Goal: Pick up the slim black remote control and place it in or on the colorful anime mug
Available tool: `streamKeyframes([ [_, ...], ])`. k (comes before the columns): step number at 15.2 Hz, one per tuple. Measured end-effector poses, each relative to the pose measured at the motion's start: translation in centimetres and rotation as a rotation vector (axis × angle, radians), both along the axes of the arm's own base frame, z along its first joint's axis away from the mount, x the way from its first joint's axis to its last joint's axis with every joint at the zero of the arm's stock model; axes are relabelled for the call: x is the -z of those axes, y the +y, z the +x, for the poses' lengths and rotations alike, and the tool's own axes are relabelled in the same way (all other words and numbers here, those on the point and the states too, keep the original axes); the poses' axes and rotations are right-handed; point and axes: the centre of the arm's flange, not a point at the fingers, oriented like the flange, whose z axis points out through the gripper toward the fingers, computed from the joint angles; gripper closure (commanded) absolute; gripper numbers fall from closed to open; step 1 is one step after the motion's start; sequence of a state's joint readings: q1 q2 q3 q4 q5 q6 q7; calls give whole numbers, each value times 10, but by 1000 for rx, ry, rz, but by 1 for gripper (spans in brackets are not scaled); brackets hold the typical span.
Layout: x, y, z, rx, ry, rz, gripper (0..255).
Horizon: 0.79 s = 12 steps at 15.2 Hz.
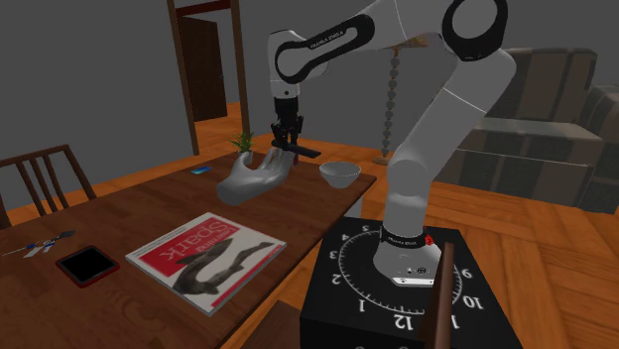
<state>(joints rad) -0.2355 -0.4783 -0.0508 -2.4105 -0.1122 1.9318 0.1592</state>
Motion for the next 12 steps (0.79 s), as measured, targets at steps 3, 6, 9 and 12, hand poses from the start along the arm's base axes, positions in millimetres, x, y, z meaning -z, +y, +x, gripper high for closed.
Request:
streamKeyframes([
  [3,-3,-36,16,0,0,0,255],
  [6,2,-73,28,0,0,1,255],
  [9,2,-110,45,1,0,1,255],
  [12,3,-148,57,1,0,0,255],
])
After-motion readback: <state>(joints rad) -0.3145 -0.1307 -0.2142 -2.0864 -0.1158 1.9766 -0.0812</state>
